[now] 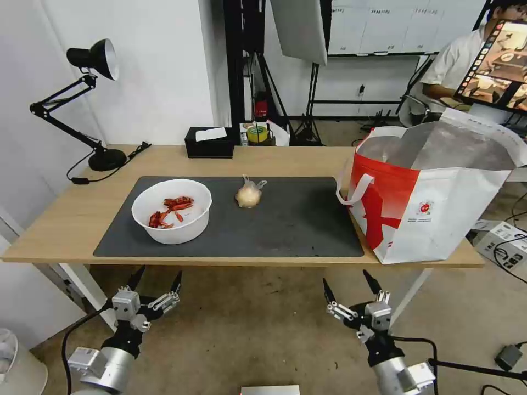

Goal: Pick up the trash from the table and place it into the takeout bag.

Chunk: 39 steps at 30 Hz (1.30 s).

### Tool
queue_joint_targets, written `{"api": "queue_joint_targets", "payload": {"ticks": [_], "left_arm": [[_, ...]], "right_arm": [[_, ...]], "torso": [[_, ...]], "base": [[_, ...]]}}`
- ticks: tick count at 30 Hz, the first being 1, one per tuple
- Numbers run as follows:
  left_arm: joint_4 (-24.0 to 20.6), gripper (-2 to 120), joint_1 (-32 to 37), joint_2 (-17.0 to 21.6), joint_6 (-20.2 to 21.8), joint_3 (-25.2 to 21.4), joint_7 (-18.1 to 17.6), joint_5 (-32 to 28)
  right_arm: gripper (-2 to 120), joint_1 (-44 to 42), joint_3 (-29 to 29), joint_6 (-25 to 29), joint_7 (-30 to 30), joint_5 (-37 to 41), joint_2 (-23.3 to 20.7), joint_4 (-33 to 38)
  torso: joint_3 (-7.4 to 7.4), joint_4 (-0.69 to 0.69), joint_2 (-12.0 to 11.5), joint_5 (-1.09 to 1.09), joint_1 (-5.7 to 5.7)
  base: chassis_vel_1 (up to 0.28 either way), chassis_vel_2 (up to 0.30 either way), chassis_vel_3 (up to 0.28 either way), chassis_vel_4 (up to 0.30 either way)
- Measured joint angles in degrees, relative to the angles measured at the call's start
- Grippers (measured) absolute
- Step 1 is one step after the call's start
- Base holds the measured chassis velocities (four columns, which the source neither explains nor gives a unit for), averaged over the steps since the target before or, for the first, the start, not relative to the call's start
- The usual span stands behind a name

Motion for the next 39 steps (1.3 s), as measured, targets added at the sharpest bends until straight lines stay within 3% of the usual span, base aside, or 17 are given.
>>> {"api": "queue_joint_targets", "payload": {"ticks": [39], "left_arm": [[2.3,100,-1.2,0.5,-0.7,1.2,0.1,-0.2]], "right_arm": [[100,3.8,-1.6,-3.4,0.6,0.3,-0.8,0.2]], "torso": [[0.0,-0.01,0.0,0.0,0.0]], "base": [[0.0,0.0,0.0,0.0]]}}
